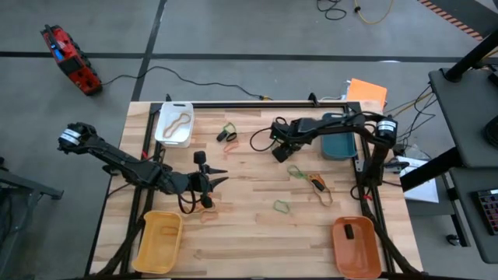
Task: Sort rubber bands into baskets
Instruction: Put the green rubber band into the blue bin
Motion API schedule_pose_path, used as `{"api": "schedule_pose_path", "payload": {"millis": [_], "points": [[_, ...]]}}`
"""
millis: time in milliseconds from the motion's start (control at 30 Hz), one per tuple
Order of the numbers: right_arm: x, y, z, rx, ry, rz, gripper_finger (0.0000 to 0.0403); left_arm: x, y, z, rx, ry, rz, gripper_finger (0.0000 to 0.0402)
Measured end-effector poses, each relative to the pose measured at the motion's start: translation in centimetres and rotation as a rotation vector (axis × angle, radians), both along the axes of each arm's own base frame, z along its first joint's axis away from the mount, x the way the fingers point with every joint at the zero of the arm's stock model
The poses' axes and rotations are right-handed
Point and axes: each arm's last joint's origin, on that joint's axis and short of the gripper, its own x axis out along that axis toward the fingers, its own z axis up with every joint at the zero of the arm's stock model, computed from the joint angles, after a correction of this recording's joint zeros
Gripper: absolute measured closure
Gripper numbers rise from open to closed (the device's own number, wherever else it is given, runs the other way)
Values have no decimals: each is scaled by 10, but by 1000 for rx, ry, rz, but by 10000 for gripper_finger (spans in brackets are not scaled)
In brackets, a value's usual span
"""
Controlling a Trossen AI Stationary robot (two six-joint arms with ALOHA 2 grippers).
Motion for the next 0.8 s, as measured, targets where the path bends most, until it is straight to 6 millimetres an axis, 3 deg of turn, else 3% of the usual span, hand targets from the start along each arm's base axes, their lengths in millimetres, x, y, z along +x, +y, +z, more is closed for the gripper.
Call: {"api": "schedule_pose_path", "payload": {"millis": [300, 800], "points": [[3, -1, -10, 20, 6, 9, 254, 0, 0, -1, 2, 6, 0, 323], [4, -1, -10, 18, 4, 12, 373, 0, 0, -1, 3, 8, 0, 323]]}}
